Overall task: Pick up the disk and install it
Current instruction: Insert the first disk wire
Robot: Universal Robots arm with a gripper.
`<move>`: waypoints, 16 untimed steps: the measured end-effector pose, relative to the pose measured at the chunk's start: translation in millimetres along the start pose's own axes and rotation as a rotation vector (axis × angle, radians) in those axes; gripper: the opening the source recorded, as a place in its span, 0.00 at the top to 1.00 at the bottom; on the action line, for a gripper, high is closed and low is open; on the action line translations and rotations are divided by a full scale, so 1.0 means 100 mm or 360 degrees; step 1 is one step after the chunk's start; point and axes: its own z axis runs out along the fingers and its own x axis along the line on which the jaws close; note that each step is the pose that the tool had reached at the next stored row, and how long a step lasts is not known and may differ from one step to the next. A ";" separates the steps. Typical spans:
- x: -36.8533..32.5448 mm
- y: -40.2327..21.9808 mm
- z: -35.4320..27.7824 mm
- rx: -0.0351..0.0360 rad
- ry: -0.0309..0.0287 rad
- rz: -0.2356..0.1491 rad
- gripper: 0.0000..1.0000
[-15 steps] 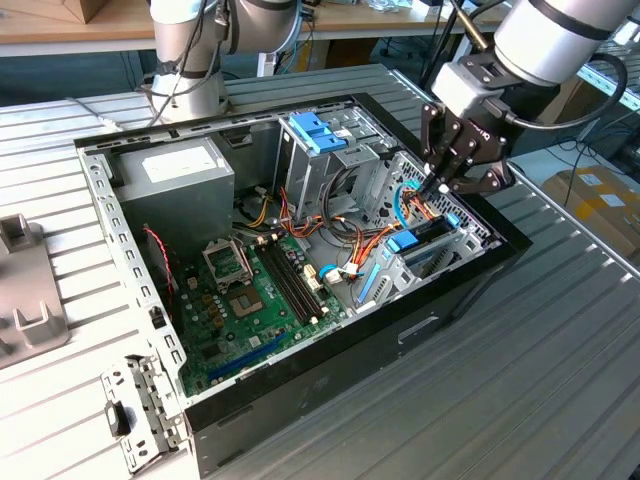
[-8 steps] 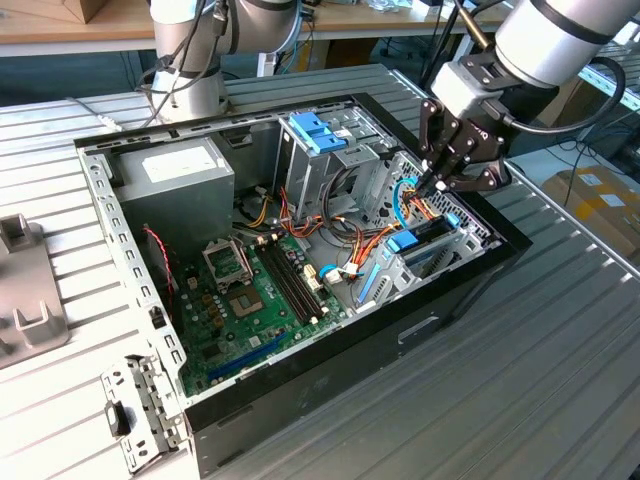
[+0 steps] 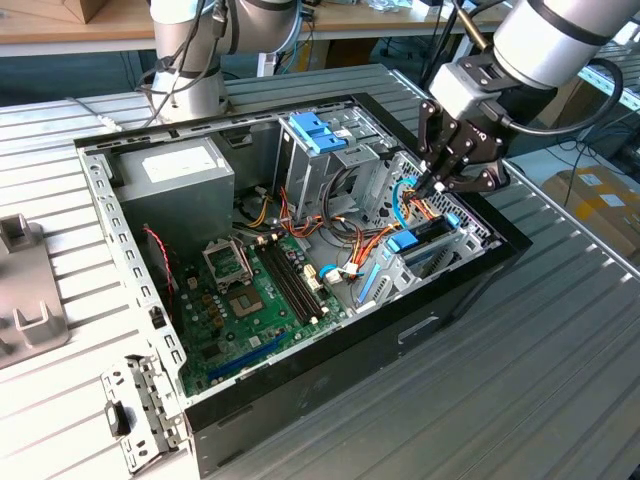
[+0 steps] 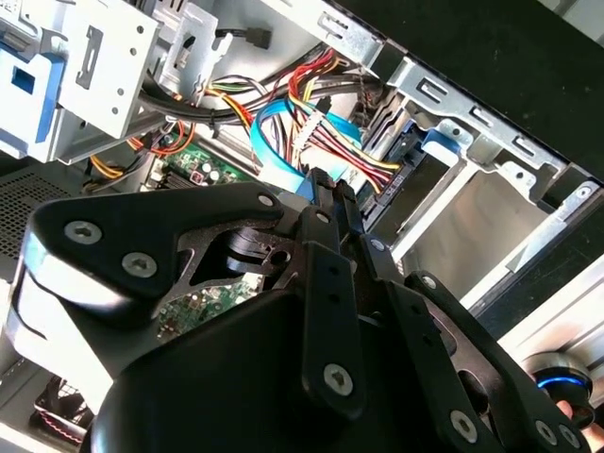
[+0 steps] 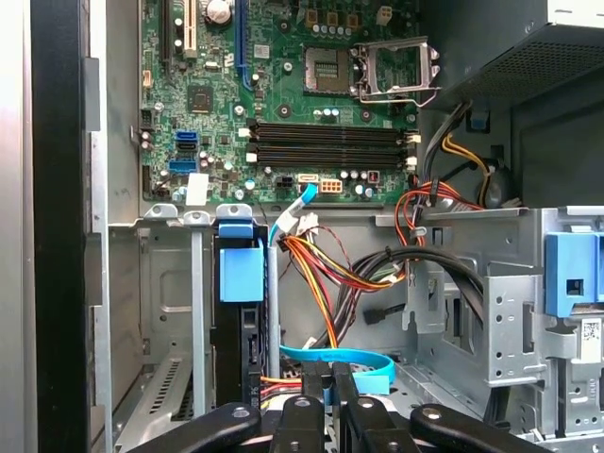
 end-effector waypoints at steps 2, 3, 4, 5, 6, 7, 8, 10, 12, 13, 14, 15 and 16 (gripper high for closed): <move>0.000 0.012 0.000 0.0000 0.00002 0.0000 0.84; 0.000 0.019 0.001 0.0000 0.00000 0.0000 0.84; 0.000 0.025 0.001 0.0000 0.00000 0.0000 0.84; 0.000 0.031 0.001 0.0000 0.00000 0.0000 0.84; 0.000 0.037 0.002 0.0000 0.00000 0.0000 0.84; 0.001 0.047 0.003 0.0000 -0.00003 0.0000 0.84; 0.001 0.053 0.003 0.0000 -0.00001 0.0000 0.84; 0.001 0.067 0.004 0.0000 -0.00002 0.0000 0.84; 0.000 0.086 0.005 0.0000 -0.00002 0.0000 0.84; 0.001 0.096 0.005 0.0000 -0.00001 0.0000 0.84; 0.001 0.105 0.006 0.0000 -0.00002 0.0000 0.84; 0.001 0.119 0.006 0.0000 -0.00003 0.0000 0.84; 0.002 0.126 0.007 0.0000 -0.00004 0.0000 0.84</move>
